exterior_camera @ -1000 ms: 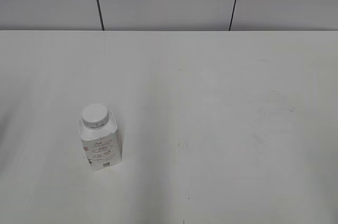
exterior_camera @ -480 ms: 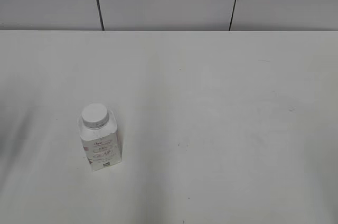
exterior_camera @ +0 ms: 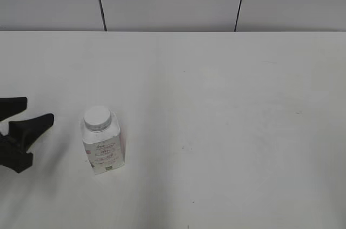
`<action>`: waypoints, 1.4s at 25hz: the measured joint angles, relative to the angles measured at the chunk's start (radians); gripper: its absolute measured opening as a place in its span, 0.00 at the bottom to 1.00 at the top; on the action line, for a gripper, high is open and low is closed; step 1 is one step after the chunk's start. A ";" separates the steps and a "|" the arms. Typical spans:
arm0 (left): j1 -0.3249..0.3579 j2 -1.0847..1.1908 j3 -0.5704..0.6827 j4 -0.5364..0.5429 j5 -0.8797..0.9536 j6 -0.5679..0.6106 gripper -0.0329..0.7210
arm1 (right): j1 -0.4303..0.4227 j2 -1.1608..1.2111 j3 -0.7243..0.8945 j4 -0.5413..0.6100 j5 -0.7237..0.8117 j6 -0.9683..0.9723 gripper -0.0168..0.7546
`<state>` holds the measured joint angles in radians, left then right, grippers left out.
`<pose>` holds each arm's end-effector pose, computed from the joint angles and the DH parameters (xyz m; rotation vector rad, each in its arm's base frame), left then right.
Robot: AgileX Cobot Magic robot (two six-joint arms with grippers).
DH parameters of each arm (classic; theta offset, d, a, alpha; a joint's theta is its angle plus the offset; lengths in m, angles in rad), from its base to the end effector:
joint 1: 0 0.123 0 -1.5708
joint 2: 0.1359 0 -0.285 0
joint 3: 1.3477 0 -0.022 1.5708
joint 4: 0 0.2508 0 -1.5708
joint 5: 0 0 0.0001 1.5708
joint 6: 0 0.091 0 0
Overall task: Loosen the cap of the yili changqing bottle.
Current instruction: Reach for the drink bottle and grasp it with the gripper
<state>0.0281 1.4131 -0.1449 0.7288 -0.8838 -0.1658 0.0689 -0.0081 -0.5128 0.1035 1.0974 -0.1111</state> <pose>0.1811 -0.0417 0.1508 0.6425 1.8503 -0.2965 -0.0099 0.0077 0.2782 -0.1932 2.0480 0.0979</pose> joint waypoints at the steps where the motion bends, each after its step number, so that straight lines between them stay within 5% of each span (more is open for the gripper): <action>1: 0.000 0.034 0.000 0.012 -0.009 0.000 0.60 | 0.000 0.000 0.000 0.000 0.000 0.000 0.75; 8: 0.000 0.185 0.000 0.141 -0.089 -0.003 0.67 | 0.000 0.000 0.000 0.000 0.000 0.000 0.75; 19: 0.000 0.307 -0.001 0.194 -0.190 0.027 0.78 | 0.000 0.000 0.000 0.000 0.000 0.000 0.75; 35: 0.000 0.472 -0.123 0.292 -0.240 0.074 0.79 | 0.000 0.000 0.000 0.000 0.000 0.000 0.75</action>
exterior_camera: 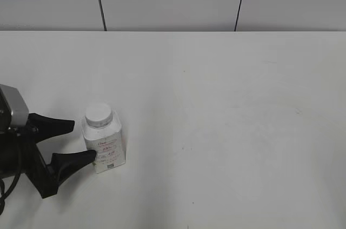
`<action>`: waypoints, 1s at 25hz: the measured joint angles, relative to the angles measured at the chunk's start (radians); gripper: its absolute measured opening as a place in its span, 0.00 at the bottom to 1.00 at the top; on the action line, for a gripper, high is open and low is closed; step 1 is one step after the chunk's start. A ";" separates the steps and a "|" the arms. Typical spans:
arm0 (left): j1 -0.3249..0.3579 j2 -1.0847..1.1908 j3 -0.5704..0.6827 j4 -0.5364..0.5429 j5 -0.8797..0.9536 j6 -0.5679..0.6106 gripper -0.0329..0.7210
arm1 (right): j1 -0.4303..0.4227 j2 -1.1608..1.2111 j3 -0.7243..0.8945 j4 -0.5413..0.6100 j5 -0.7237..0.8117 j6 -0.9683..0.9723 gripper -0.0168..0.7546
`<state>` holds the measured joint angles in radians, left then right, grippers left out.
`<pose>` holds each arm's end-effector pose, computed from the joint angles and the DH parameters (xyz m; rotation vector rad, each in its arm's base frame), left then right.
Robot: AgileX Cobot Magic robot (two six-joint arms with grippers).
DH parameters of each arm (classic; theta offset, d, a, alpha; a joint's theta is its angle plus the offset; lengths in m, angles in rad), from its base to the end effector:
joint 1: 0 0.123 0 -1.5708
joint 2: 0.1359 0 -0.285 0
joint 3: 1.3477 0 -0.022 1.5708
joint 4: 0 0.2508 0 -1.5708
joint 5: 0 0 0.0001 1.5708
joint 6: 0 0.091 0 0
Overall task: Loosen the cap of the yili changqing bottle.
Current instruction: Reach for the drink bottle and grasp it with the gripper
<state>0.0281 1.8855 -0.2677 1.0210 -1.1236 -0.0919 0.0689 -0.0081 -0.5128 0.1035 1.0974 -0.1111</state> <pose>0.2025 -0.0643 0.0922 0.9165 1.8435 -0.6542 -0.0099 0.0077 0.2782 -0.1932 2.0480 0.0979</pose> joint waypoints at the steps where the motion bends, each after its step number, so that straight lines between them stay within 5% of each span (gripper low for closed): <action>1: 0.000 0.000 -0.004 0.003 -0.001 0.000 0.79 | 0.000 0.000 0.000 0.000 0.000 0.000 0.75; 9: -0.076 0.002 -0.013 0.017 -0.005 -0.001 0.79 | 0.000 0.000 0.000 0.000 0.000 0.000 0.75; 14: -0.167 0.003 -0.015 -0.110 0.078 0.016 0.79 | 0.000 0.000 0.000 0.000 0.000 0.000 0.75; 25: -0.178 0.010 -0.015 -0.172 0.054 0.051 0.72 | 0.000 0.000 0.000 0.000 0.000 0.000 0.75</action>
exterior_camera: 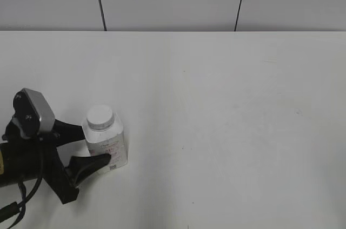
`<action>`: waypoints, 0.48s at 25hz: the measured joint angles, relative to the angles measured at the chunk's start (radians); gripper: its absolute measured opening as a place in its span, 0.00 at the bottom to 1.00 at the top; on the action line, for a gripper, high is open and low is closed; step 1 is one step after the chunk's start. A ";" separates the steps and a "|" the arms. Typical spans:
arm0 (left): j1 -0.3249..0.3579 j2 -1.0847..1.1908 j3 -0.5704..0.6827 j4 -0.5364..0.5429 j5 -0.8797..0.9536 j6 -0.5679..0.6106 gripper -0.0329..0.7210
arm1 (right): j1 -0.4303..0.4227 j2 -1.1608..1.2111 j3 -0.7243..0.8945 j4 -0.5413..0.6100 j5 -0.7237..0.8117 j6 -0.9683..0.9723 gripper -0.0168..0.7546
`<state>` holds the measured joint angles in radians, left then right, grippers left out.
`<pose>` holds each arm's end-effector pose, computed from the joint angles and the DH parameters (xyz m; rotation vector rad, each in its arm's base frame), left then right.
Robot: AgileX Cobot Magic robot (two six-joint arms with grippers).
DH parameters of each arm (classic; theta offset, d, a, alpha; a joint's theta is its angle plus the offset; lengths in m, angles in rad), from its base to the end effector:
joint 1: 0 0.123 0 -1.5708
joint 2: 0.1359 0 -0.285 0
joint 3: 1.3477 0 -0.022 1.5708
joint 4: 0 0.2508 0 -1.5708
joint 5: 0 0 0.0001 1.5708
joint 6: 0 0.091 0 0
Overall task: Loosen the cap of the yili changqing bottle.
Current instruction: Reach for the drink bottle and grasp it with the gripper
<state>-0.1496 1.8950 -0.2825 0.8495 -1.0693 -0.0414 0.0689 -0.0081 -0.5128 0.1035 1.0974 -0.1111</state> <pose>0.2032 -0.0912 0.0874 0.9857 1.8522 -0.6076 -0.0099 0.0077 0.2782 -0.1932 2.0480 0.0979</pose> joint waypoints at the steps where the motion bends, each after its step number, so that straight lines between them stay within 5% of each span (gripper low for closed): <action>1: 0.000 0.000 0.000 0.000 0.000 0.000 0.69 | 0.000 0.000 0.000 0.000 0.000 0.000 0.75; 6: 0.000 0.000 0.000 0.019 0.000 0.000 0.56 | 0.000 0.000 0.000 0.000 0.000 0.000 0.75; 12: 0.000 0.000 -0.001 0.108 -0.001 0.000 0.56 | 0.000 0.000 0.000 0.000 0.000 0.000 0.75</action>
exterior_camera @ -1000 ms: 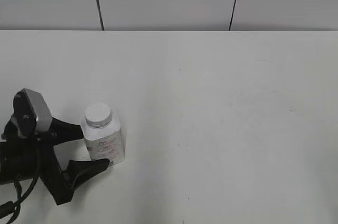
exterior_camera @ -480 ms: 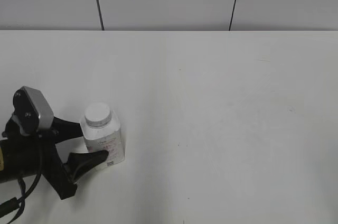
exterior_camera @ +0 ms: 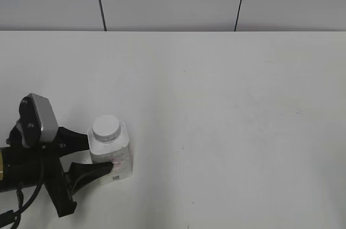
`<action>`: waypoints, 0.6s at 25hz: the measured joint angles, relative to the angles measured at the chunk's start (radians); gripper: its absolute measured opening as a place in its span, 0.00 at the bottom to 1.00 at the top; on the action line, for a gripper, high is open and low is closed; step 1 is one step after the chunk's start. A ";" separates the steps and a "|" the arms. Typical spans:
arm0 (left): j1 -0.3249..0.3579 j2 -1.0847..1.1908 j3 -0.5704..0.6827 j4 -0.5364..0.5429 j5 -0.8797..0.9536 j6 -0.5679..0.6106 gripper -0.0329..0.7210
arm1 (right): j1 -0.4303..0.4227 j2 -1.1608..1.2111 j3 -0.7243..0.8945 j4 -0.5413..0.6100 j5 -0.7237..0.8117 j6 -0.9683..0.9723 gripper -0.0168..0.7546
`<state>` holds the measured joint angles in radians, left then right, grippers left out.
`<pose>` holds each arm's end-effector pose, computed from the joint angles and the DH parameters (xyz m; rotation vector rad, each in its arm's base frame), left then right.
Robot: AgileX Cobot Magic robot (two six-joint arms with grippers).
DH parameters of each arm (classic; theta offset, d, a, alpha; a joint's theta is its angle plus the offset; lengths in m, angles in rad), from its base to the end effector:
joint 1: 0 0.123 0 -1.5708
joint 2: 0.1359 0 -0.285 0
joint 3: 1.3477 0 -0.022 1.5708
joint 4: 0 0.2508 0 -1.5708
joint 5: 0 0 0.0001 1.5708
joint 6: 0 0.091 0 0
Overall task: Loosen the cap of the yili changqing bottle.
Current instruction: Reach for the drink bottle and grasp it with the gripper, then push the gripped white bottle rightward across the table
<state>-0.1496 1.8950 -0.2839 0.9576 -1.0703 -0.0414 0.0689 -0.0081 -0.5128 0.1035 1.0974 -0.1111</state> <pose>0.1962 -0.0956 0.0873 1.0940 1.8072 -0.6671 -0.0099 0.0077 0.2782 -0.1932 2.0480 0.0979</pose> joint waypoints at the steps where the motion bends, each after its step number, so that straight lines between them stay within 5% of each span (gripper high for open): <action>1: 0.000 0.000 0.000 0.016 0.000 0.000 0.56 | 0.000 0.000 0.000 0.000 0.000 0.000 0.75; 15: 0.000 0.000 -0.001 0.058 0.001 0.000 0.56 | 0.000 0.000 0.000 0.013 0.000 0.000 0.75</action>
<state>-0.1496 1.8950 -0.2850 1.0158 -1.0693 -0.0414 0.0689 -0.0081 -0.5128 0.1161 1.0974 -0.1111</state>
